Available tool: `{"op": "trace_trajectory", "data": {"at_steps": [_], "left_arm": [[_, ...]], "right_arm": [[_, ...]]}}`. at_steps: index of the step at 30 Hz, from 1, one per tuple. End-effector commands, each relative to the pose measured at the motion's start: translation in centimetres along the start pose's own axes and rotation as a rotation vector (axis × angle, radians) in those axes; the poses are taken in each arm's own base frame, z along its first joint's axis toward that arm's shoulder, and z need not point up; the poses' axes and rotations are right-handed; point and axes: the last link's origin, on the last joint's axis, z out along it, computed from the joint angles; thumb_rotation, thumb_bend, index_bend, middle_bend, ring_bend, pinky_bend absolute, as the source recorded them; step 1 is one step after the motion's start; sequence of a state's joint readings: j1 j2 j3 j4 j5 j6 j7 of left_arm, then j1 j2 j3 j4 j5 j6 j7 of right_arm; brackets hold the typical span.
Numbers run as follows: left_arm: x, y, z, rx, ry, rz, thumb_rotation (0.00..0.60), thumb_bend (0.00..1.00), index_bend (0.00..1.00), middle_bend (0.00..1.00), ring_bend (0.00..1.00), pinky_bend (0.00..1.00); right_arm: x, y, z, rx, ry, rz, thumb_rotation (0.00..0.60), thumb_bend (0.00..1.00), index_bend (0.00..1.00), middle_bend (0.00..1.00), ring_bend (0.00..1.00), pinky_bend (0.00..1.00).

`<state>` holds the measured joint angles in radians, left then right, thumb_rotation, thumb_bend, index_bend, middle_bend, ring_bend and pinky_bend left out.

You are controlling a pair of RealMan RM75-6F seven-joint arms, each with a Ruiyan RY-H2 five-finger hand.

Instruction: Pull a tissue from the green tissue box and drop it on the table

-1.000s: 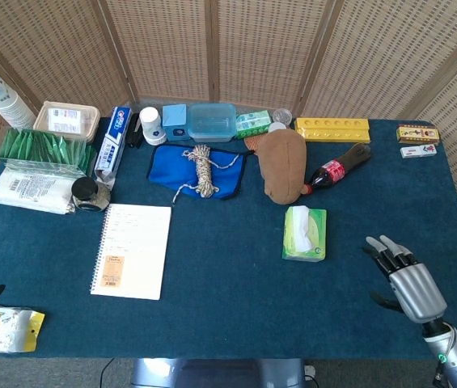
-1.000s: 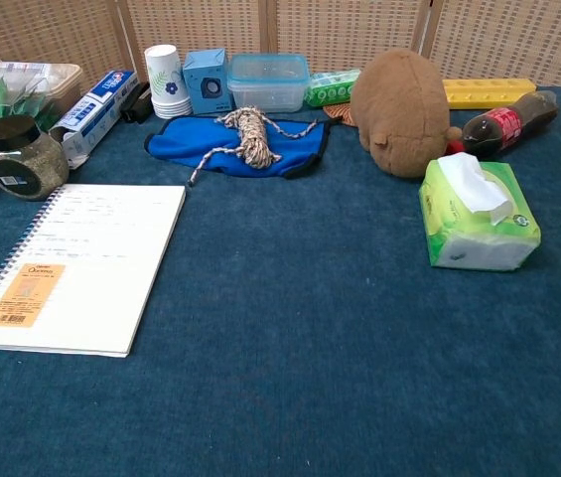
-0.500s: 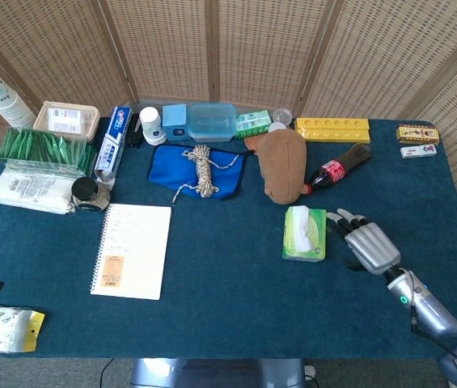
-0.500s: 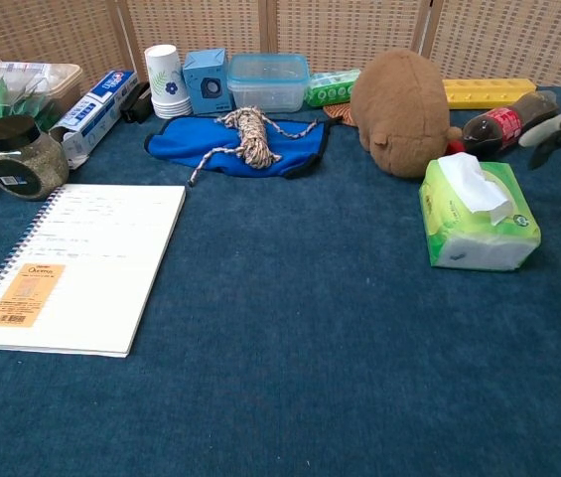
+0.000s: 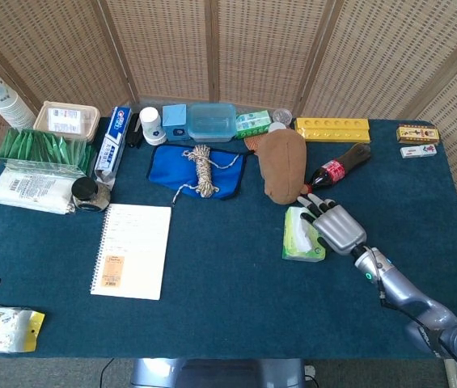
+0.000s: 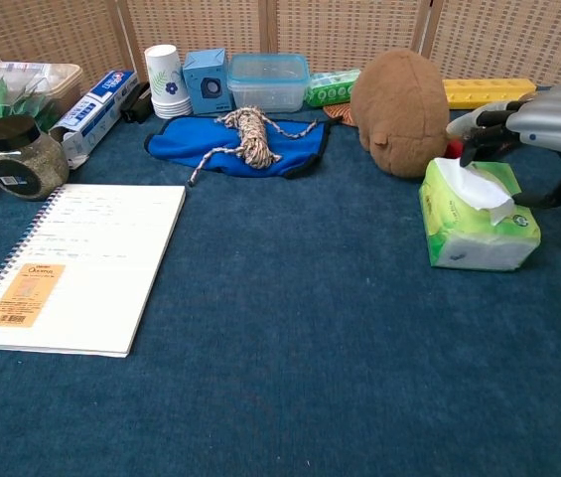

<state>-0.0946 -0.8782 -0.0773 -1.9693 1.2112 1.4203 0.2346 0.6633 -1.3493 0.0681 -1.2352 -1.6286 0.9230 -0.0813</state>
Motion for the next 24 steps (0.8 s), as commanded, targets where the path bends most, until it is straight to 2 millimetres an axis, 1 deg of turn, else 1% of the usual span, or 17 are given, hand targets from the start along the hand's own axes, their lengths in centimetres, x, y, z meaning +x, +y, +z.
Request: {"op": "trace_trajectory", "data": {"at_steps": [1, 5, 7, 9, 12, 14, 16, 20, 24], "left_arm": [[0.0, 0.0, -0.1, -0.002, 0.0, 0.0, 0.6, 0.13, 0.0, 0.0, 0.0, 0.0], [0.0, 0.1, -0.2, -0.006, 0.0, -0.001, 0.6, 0.13, 0.0, 0.0, 0.0, 0.0], [0.0, 0.1, -0.2, -0.006, -0.001, -0.001, 0.6, 0.13, 0.0, 0.0, 0.0, 0.0], [0.0, 0.1, -0.2, -0.007, -0.001, -0.001, 0.6, 0.13, 0.0, 0.0, 0.0, 0.0], [-0.1, 0.2, -0.2, -0.01, -0.002, -0.001, 0.6, 0.13, 0.0, 0.0, 0.0, 0.0], [0.0, 0.2, -0.2, -0.01, -0.001, 0.0, 0.6, 0.13, 0.0, 0.0, 0.0, 0.0], [0.0, 0.1, -0.3, -0.008, 0.0, -0.002, 0.6, 0.13, 0.0, 0.0, 0.0, 0.0], [0.1, 0.0, -0.3, -0.005, 0.003, -0.008, 0.6, 0.13, 0.0, 0.0, 0.0, 0.0], [0.2, 0.0, -0.3, -0.006, 0.001, -0.013, 0.6, 0.13, 0.0, 0.0, 0.0, 0.0]], "right_arm": [[0.1, -0.5, 0.4, 0.008, -0.001, 0.004, 0.6, 0.46, 0.28, 0.08, 0.05, 0.28], [0.8, -1.4, 0.7, 0.027, 0.03, -0.006, 0.6, 0.47, 0.27, 0.07, 0.05, 0.28], [1.2, -1.8, 0.8, 0.038, 0.04, -0.003, 0.6, 0.47, 0.3, 0.08, 0.05, 0.28], [1.5, -2.1, 0.9, 0.047, 0.041, -0.004, 0.6, 0.47, 0.38, 0.08, 0.06, 0.28], [1.6, -2.6, 1.1, 0.056, 0.039, 0.003, 0.6, 0.46, 0.61, 0.11, 0.07, 0.28], [1.6, -3.1, 1.2, 0.062, 0.043, 0.039, 0.6, 0.45, 0.72, 0.12, 0.08, 0.28], [1.5, -3.4, 1.2, 0.064, 0.05, 0.076, 0.6, 0.44, 0.75, 0.13, 0.08, 0.28], [1.1, -3.5, 1.1, 0.059, 0.064, 0.092, 0.6, 0.43, 0.77, 0.14, 0.08, 0.29], [1.6, -3.4, 0.8, 0.055, 0.112, 0.087, 0.6, 0.42, 0.79, 0.15, 0.09, 0.3]]}}
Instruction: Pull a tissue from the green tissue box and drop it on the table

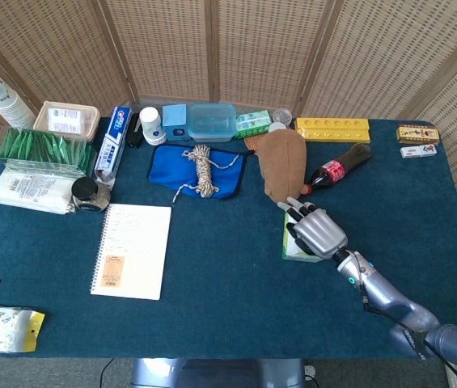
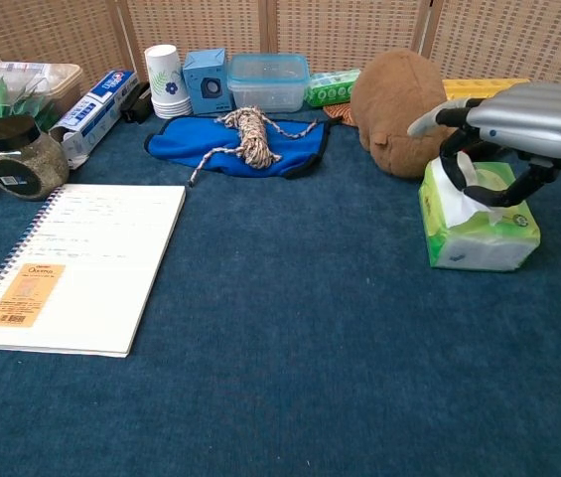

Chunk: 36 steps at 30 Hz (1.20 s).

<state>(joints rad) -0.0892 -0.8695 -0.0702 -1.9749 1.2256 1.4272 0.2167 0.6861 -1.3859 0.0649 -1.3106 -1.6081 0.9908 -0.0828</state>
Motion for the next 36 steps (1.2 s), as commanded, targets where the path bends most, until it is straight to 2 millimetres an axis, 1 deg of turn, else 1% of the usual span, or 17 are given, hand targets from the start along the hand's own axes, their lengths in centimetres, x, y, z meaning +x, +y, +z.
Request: {"op": "trace_trajectory", "data": {"at_steps": [1, 11, 17, 19, 21, 24, 26, 29, 34, 36], "left_arm": [[0.0, 0.0, 0.0, 0.0, -0.001, -0.003, 0.6, 0.13, 0.0, 0.0, 0.0, 0.0], [0.2, 0.0, -0.1, -0.003, -0.004, -0.011, 0.6, 0.13, 0.0, 0.0, 0.0, 0.0], [0.1, 0.0, 0.0, -0.002, -0.011, -0.011, 0.6, 0.13, 0.0, 0.0, 0.0, 0.0], [0.0, 0.0, 0.1, -0.002, -0.015, -0.009, 0.6, 0.13, 0.0, 0.0, 0.0, 0.0], [-0.1, 0.0, 0.1, -0.002, -0.018, -0.007, 0.6, 0.13, 0.0, 0.0, 0.0, 0.0], [-0.1, 0.1, 0.1, -0.004, -0.019, -0.006, 0.6, 0.13, 0.0, 0.0, 0.0, 0.0], [-0.1, 0.2, 0.1, -0.005, -0.019, -0.005, 0.6, 0.13, 0.0, 0.0, 0.0, 0.0], [-0.2, 0.3, 0.0, -0.007, -0.019, -0.003, 0.6, 0.13, 0.0, 0.0, 0.0, 0.0], [-0.4, 0.3, -0.1, -0.009, -0.024, 0.002, 0.6, 0.13, 0.0, 0.0, 0.0, 0.0], [-0.4, 0.4, -0.1, -0.011, -0.028, 0.005, 0.6, 0.13, 0.0, 0.0, 0.0, 0.0]], "right_arm": [[0.6, 0.0, -0.2, 0.0, 0.05, -0.01, 0.6, 0.42, 0.8, 0.15, 0.09, 0.31], [4.5, 0.5, -1.9, -0.005, 0.18, -0.053, 0.6, 0.42, 0.82, 0.16, 0.11, 0.34], [8.4, 1.5, -2.6, -0.037, 0.287, -0.107, 0.6, 0.43, 0.83, 0.17, 0.11, 0.35], [10.7, 1.8, -2.9, -0.053, 0.35, -0.123, 0.6, 0.43, 0.83, 0.17, 0.11, 0.35], [12.4, 1.9, -3.1, -0.062, 0.385, -0.129, 0.6, 0.43, 0.83, 0.17, 0.11, 0.35], [13.9, 1.7, -3.3, -0.066, 0.408, -0.119, 0.6, 0.43, 0.83, 0.17, 0.11, 0.35], [14.4, 1.4, -3.4, -0.061, 0.418, -0.122, 0.6, 0.43, 0.83, 0.17, 0.11, 0.35], [14.6, 0.0, -3.7, -0.033, 0.419, -0.054, 0.6, 0.43, 0.83, 0.18, 0.11, 0.35], [14.0, -2.4, -3.9, 0.02, 0.399, 0.071, 0.6, 0.43, 0.83, 0.18, 0.11, 0.35], [13.2, -4.1, -3.9, 0.068, 0.367, 0.122, 0.6, 0.43, 0.83, 0.18, 0.11, 0.35]]}}
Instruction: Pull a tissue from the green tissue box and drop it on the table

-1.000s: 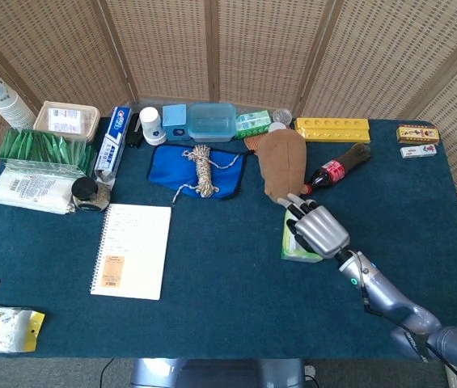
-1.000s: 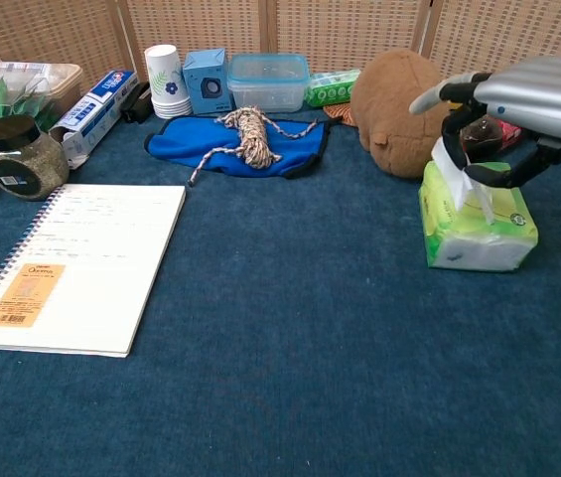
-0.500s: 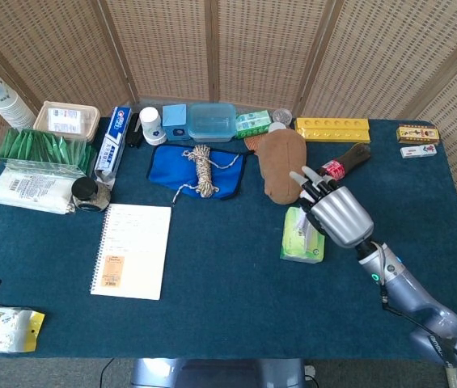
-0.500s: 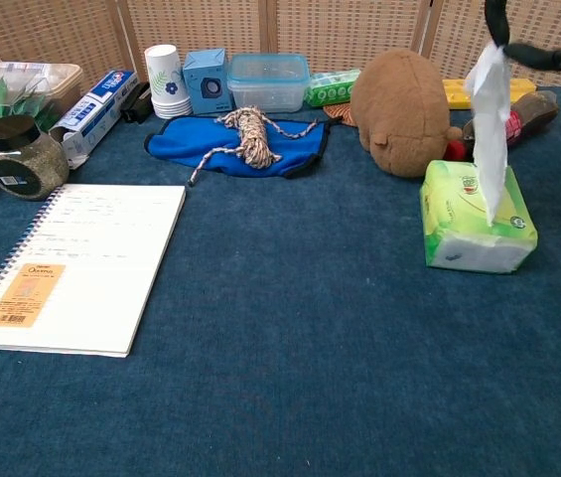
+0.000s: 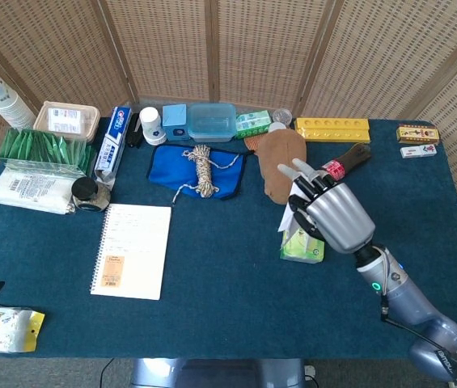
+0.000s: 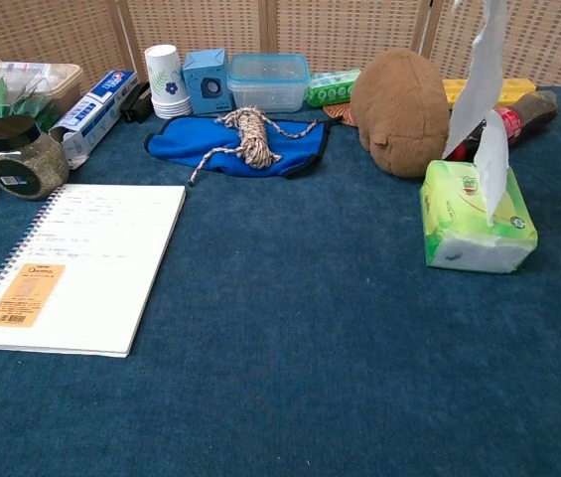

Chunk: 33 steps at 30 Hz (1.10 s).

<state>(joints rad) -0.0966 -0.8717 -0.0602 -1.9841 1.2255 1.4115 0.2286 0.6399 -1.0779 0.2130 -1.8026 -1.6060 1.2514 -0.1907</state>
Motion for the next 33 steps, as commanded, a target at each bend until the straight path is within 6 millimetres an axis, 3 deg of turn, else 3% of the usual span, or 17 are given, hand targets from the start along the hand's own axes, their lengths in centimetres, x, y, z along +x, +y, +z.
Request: {"op": "trace_trajectory", "data": {"at_steps": [1, 9, 21, 25, 27, 29, 31, 33], "left_arm": [[-0.1, 0.0, 0.0, 0.0, -0.004, 0.003, 0.6, 0.13, 0.0, 0.0, 0.0, 0.0], [-0.1, -0.1, 0.0, 0.005, -0.007, 0.002, 0.6, 0.13, 0.0, 0.0, 0.0, 0.0], [0.1, -0.4, 0.1, 0.011, -0.01, -0.003, 0.6, 0.13, 0.0, 0.0, 0.0, 0.0], [0.1, -0.6, 0.2, 0.014, -0.015, -0.003, 0.6, 0.13, 0.0, 0.0, 0.0, 0.0], [0.1, -0.6, 0.2, 0.015, -0.015, -0.004, 0.6, 0.13, 0.0, 0.0, 0.0, 0.0], [0.2, -0.7, 0.2, 0.018, -0.015, -0.008, 0.6, 0.13, 0.0, 0.0, 0.0, 0.0], [0.2, -0.8, 0.2, 0.019, -0.014, -0.01, 0.6, 0.13, 0.0, 0.0, 0.0, 0.0], [0.3, -0.8, 0.2, 0.02, -0.012, -0.013, 0.6, 0.13, 0.0, 0.0, 0.0, 0.0]], "right_arm": [[-1.3, -2.5, -0.5, 0.049, -0.046, 0.093, 0.6, 0.43, 0.83, 0.18, 0.11, 0.35], [-4.8, -6.5, -1.9, 0.165, -0.178, 0.141, 0.6, 0.44, 0.83, 0.18, 0.11, 0.35], [-11.6, -9.1, -2.5, 0.235, -0.316, 0.122, 0.6, 0.43, 0.83, 0.18, 0.11, 0.35], [-13.1, -10.5, -2.3, 0.253, -0.325, 0.133, 0.6, 0.41, 0.81, 0.17, 0.11, 0.35], [-13.5, -11.0, -2.1, 0.258, -0.33, 0.138, 0.6, 0.33, 0.66, 0.15, 0.1, 0.35], [-13.9, -11.4, -2.0, 0.257, -0.348, 0.161, 0.6, 0.21, 0.28, 0.07, 0.05, 0.32], [-14.0, -11.5, -1.8, 0.255, -0.363, 0.169, 0.6, 0.12, 0.06, 0.02, 0.01, 0.29], [-13.9, -11.7, -1.5, 0.245, -0.361, 0.181, 0.6, 0.04, 0.0, 0.0, 0.0, 0.26]]}}
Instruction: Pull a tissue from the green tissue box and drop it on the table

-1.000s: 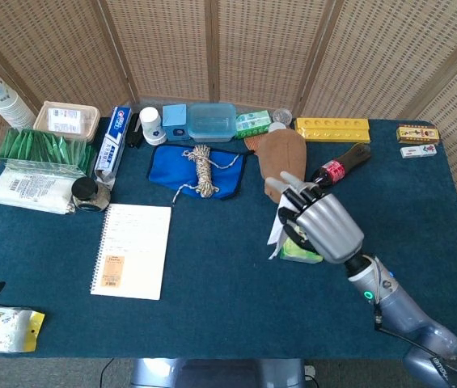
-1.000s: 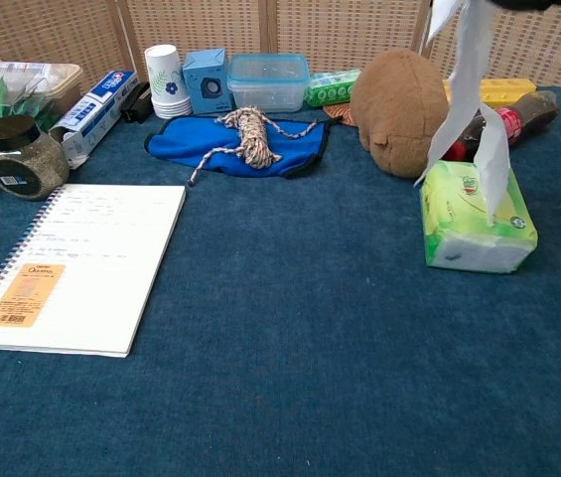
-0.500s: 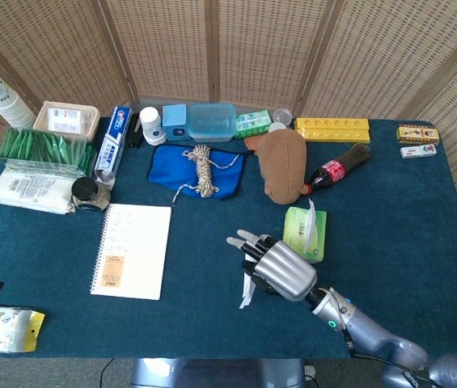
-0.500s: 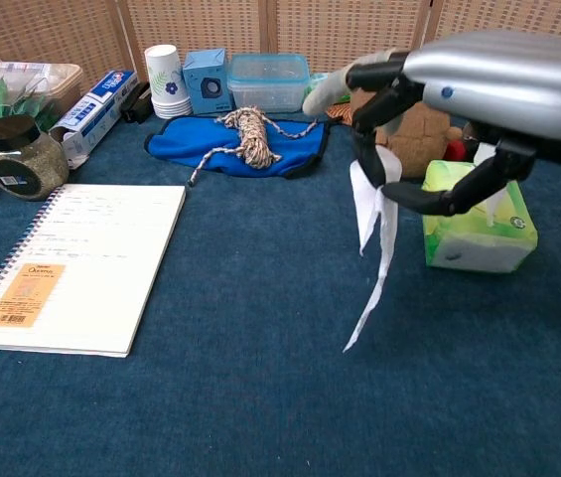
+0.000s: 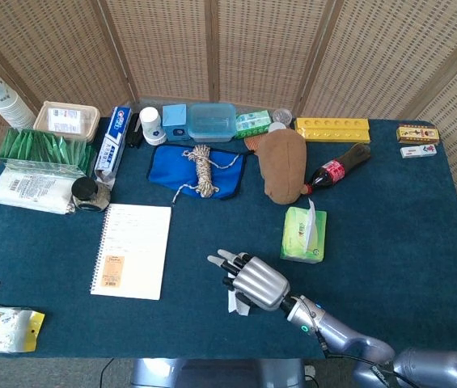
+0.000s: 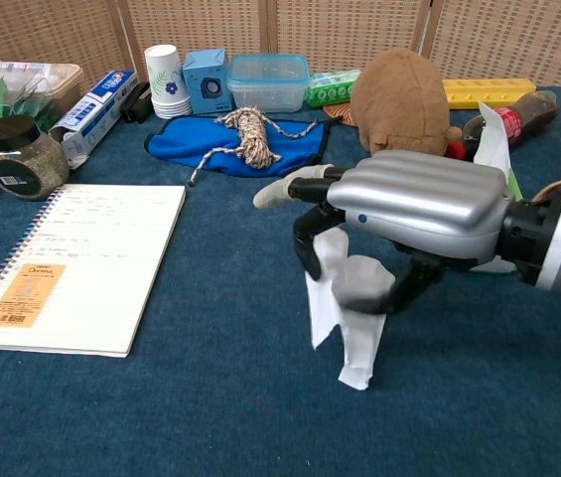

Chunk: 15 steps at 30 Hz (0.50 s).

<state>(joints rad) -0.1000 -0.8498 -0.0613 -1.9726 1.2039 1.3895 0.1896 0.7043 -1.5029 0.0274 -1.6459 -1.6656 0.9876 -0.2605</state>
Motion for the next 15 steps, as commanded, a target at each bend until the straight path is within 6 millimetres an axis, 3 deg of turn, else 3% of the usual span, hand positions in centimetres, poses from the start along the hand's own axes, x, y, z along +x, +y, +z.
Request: {"op": "trace_trajectory", "data": {"at_steps": [1, 9, 15], "left_arm": [[0.1, -0.1, 0.0, 0.002, 0.001, -0.002, 0.6, 0.13, 0.0, 0.0, 0.0, 0.0], [0.1, -0.1, -0.1, 0.002, -0.001, -0.005, 0.6, 0.13, 0.0, 0.0, 0.0, 0.0], [0.1, -0.1, -0.2, -0.001, -0.002, -0.006, 0.6, 0.13, 0.0, 0.0, 0.0, 0.0]], "right_arm": [[0.2, -0.2, 0.4, -0.011, 0.004, 0.016, 0.6, 0.01, 0.0, 0.0, 0.0, 0.25], [1.1, 0.4, 0.7, -0.062, 0.051, 0.019, 0.6, 0.0, 0.0, 0.0, 0.0, 0.21], [2.8, 2.3, -0.6, -0.094, 0.101, -0.041, 0.6, 0.0, 0.0, 0.0, 0.0, 0.21]]}}
